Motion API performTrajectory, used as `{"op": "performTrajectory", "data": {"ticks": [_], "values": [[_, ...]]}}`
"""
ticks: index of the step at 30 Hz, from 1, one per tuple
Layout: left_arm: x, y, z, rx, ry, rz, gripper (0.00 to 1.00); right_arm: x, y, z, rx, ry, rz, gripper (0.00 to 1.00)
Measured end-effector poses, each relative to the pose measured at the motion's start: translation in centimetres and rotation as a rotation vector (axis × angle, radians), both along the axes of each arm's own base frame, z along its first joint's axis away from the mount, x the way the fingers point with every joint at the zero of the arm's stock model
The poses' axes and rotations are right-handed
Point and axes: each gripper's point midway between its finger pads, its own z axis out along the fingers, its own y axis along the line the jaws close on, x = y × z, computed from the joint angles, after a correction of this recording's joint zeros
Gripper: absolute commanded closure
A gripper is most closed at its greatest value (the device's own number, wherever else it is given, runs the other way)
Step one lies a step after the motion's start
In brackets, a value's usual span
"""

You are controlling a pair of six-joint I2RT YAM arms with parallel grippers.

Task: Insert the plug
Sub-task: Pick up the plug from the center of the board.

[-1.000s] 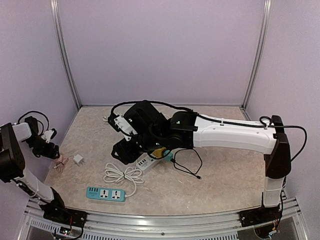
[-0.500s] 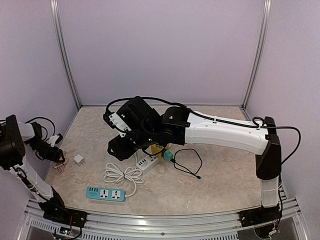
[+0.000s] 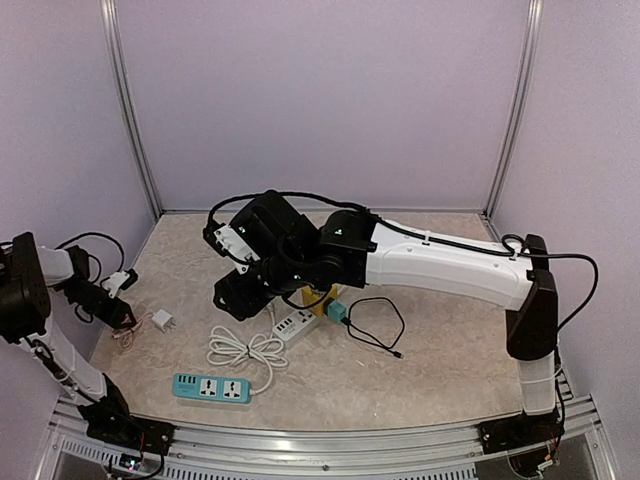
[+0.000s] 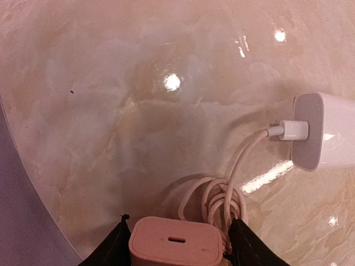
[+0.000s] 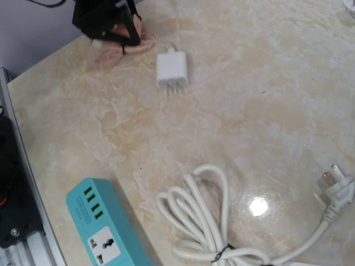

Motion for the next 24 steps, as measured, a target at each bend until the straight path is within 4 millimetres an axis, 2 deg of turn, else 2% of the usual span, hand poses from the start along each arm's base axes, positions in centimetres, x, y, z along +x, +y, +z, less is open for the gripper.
{"op": "performTrajectory", "data": {"ticks": [4, 9, 12, 18, 24], "values": [[-0.2, -0.8, 0.3, 0.009, -0.014, -0.05, 0.3, 0.0, 0.0, 0.0, -0.002, -0.005, 0.004, 0.4], [-0.5, 0.1, 0.4, 0.006, 0.003, -0.019, 0.25, 0.0, -0.1, -0.3, -0.016, -0.004, 0.006, 0.39], [-1.1, 0.6, 0.2, 0.013, 0.027, -0.008, 0.25, 0.0, -0.1, -0.4, -0.019, -0.004, 0.008, 0.39], [-1.4, 0.8, -0.3, 0.021, 0.047, -0.013, 0.42, 0.0, 0.0, -0.9, -0.028, -0.003, 0.01, 0.39], [-1.8, 1.0, -0.8, 0.029, 0.069, -0.031, 0.71, 0.0, -0.1, -1.1, -0.034, -0.001, 0.01, 0.39]]}}
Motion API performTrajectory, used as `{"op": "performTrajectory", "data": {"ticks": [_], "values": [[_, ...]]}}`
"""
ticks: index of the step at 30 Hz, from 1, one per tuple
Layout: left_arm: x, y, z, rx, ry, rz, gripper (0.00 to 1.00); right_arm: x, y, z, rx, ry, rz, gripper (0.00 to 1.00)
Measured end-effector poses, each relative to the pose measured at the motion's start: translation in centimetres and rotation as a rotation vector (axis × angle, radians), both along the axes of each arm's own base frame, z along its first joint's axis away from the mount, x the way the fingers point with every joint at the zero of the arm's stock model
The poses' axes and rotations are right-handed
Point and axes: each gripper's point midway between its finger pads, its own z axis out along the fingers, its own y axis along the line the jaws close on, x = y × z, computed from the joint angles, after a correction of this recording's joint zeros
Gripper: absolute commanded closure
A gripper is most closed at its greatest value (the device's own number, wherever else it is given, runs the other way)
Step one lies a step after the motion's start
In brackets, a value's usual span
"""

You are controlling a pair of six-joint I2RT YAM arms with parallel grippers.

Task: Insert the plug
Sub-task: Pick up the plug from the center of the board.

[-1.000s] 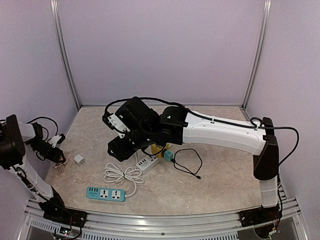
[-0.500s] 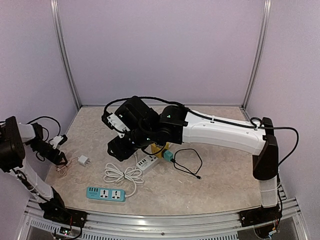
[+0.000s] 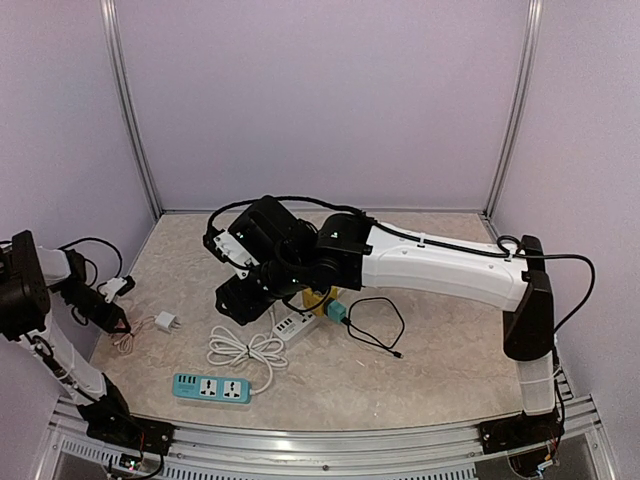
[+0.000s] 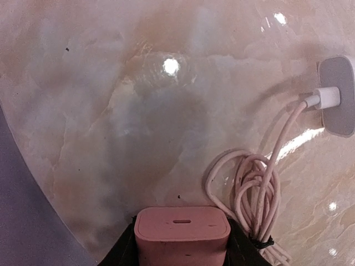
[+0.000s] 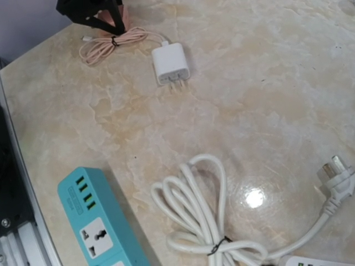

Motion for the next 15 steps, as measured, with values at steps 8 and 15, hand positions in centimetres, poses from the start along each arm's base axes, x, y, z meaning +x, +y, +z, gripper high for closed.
{"op": "performTrajectory", "data": {"ticks": [8, 15], "values": [[-0.5, -0.2, 0.4, -0.004, 0.011, 0.002, 1.0, 0.0, 0.0, 0.0, -0.001, 0.0, -0.001, 0.39], [0.2, -0.5, 5.9, 0.04, -0.123, 0.0, 1.0, 0.2, -0.1, -0.1, 0.001, -0.006, -0.008, 0.4]]}}
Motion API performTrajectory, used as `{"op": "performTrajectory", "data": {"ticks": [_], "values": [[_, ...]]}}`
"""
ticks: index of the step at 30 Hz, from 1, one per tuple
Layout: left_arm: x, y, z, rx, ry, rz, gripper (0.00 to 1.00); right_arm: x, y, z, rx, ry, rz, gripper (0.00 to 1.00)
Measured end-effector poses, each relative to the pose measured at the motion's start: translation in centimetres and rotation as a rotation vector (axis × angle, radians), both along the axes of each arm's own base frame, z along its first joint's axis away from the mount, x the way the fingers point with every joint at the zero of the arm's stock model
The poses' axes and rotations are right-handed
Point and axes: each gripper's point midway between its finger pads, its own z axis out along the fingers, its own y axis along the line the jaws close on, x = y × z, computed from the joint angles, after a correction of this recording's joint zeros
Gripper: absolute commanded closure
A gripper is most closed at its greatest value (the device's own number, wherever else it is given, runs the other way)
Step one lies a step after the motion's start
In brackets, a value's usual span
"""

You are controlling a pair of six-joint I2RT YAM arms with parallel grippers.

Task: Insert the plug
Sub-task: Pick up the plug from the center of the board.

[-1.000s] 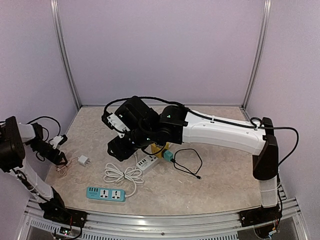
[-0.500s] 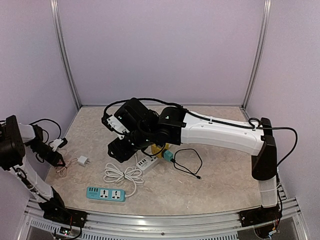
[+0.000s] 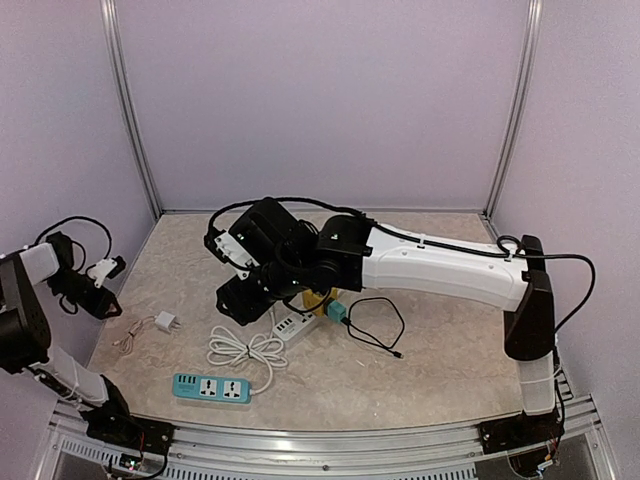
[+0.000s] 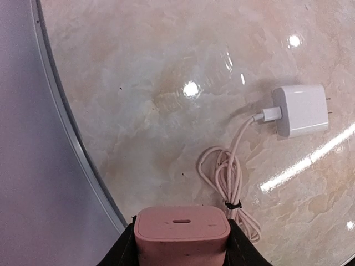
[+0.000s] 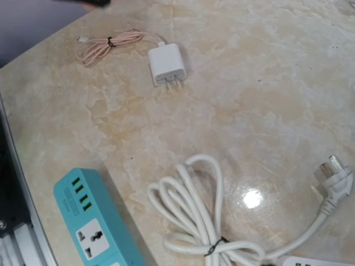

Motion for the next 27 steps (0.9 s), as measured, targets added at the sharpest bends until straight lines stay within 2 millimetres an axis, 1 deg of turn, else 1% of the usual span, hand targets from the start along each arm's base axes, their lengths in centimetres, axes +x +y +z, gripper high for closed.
{"op": "performTrajectory", "data": {"ticks": [4, 7, 9, 11, 13, 15, 17, 19, 20, 22, 24, 27], "values": [[1.0, -0.9, 5.1, 0.036, -0.134, -0.036, 1.0, 0.2, -0.6, -0.1, -0.006, -0.007, -0.017, 0.39], [1.6, -3.2, 8.4, 0.058, -0.215, -0.117, 1.0, 0.9, -1.2, 1.0, 0.005, -0.039, -0.063, 0.39], [2.0, -5.6, 10.6, 0.061, -0.258, -0.198, 1.0, 1.5, -1.7, 2.2, 0.022, -0.066, -0.104, 0.38], [2.4, -8.5, 13.1, 0.052, -0.309, -0.294, 1.0, 2.2, -2.2, 3.9, 0.053, -0.095, -0.146, 0.38], [2.4, -11.6, 16.1, 0.041, -0.379, -0.395, 1.0, 2.7, -2.6, 6.2, 0.111, -0.118, -0.182, 0.37], [2.1, -14.3, 18.7, 0.033, -0.448, -0.485, 1.0, 3.2, -3.3, 8.8, 0.196, -0.131, -0.215, 0.38], [0.8, -17.7, 21.5, 0.013, -0.523, -0.601, 1.0, 3.5, -3.8, 10.9, 0.278, -0.128, -0.235, 0.4], [-1.1, -21.0, 24.4, -0.034, -0.588, -0.718, 1.0, 4.1, -4.1, 12.7, 0.364, -0.111, -0.256, 0.4], [-1.8, -22.1, 25.7, -0.054, -0.616, -0.76, 1.0, 4.4, -4.1, 13.5, 0.409, -0.102, -0.261, 0.4], [-2.9, -23.9, 27.4, -0.085, -0.652, -0.821, 1.0, 4.9, -3.6, 14.5, 0.482, -0.079, -0.263, 0.4], [-3.9, -25.6, 28.2, -0.112, -0.667, -0.887, 1.0, 5.5, -3.0, 15.0, 0.541, -0.053, -0.257, 0.41], [-5.2, -27.8, 27.7, -0.129, -0.648, -0.969, 1.0, 5.6, -1.3, 15.1, 0.617, 0.011, -0.222, 0.45]]}}
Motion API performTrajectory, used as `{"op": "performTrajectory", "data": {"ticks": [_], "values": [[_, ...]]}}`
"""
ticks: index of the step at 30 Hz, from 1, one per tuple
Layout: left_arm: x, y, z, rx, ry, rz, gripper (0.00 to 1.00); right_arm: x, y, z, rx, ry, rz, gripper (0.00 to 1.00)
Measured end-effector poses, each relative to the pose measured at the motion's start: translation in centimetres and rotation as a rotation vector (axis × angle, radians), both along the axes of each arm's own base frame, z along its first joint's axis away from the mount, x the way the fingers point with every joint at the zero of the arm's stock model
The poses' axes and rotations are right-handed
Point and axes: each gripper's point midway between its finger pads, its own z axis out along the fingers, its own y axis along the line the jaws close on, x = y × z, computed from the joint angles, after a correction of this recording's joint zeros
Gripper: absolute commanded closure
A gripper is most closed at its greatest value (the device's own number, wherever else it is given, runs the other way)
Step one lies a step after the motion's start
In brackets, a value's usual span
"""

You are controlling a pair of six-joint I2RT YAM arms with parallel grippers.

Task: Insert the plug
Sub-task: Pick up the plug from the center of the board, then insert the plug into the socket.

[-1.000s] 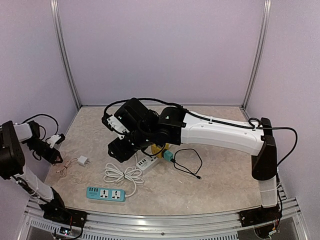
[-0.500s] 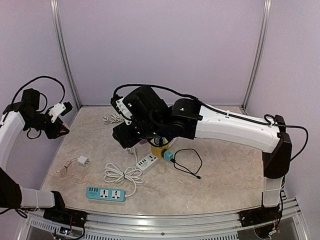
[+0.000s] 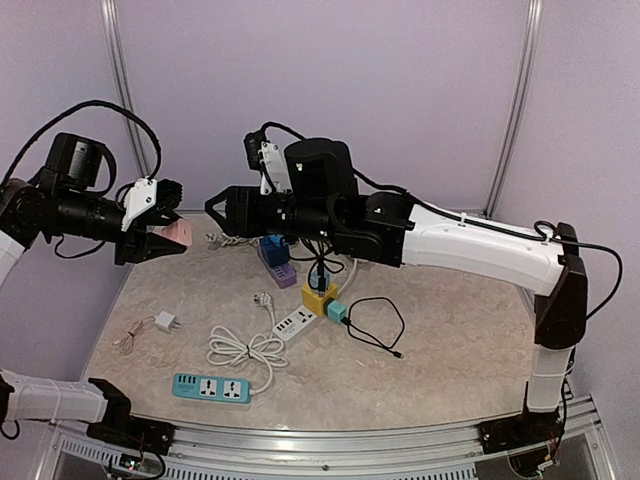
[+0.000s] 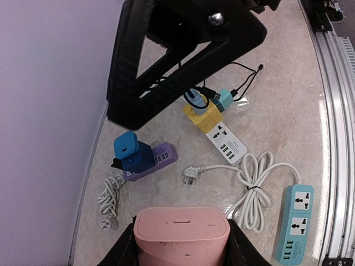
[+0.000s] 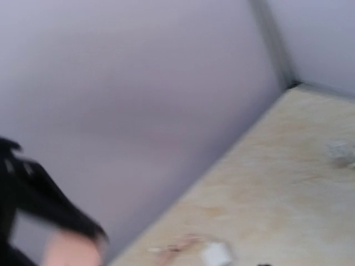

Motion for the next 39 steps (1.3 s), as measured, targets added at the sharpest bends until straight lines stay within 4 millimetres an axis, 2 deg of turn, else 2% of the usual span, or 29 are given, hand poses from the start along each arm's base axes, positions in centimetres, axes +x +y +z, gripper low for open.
{"op": "performTrajectory", "data": {"ticks": [3, 6, 15, 19, 20, 22, 24, 25, 27, 29, 32, 35, 37, 39], "values": [[-1.0, -1.4, -1.0, 0.043, 0.0, -0.049, 1.0, -0.2, 1.8, -1.0, 0.061, 0.065, 0.07, 0.46], [-1.0, -1.6, -1.0, 0.065, -0.019, -0.041, 1.0, -0.9, 3.2, -2.0, 0.09, 0.114, 0.136, 0.44], [0.5, -1.1, -1.0, 0.097, -0.061, 0.028, 1.0, -3.0, 5.2, -1.0, 0.188, 0.156, 0.288, 0.45], [0.6, -1.2, -1.0, 0.101, -0.066, 0.037, 1.0, -2.8, 6.6, -2.0, 0.184, 0.174, 0.306, 0.48], [0.7, -1.2, -1.0, 0.1, -0.068, 0.038, 1.0, -2.7, 6.9, -2.4, 0.178, 0.181, 0.307, 0.52], [0.7, -1.1, -1.2, 0.108, -0.065, 0.043, 1.0, -2.6, 7.2, -3.0, 0.17, 0.197, 0.307, 0.73], [1.0, -1.0, -1.4, 0.113, -0.065, 0.051, 1.0, -2.9, 7.4, -2.7, 0.175, 0.202, 0.326, 0.97], [1.2, -1.0, -1.4, 0.117, -0.073, 0.056, 0.93, -2.7, 7.4, -2.8, 0.173, 0.217, 0.312, 1.0], [1.4, -0.9, -1.3, 0.119, -0.088, 0.062, 0.43, -2.5, 7.4, -2.6, 0.183, 0.244, 0.31, 1.0], [1.6, -1.0, -1.3, 0.119, -0.092, 0.068, 0.03, -2.5, 7.4, -2.7, 0.178, 0.246, 0.31, 1.0], [1.4, -0.9, -1.8, 0.124, -0.078, 0.069, 0.01, -2.7, 7.4, -3.5, 0.135, 0.216, 0.318, 1.0], [0.9, -0.1, -3.3, 0.159, -0.043, 0.072, 0.01, -2.9, 6.5, -6.1, 0.025, 0.183, 0.307, 1.0], [0.2, 1.2, -5.7, 0.217, 0.011, 0.081, 0.01, -3.5, 5.1, -8.4, -0.088, 0.152, 0.306, 1.0], [-0.7, 3.1, -9.2, 0.297, 0.095, 0.093, 0.01, -4.0, 3.8, -9.7, -0.184, 0.109, 0.313, 1.0]]}}
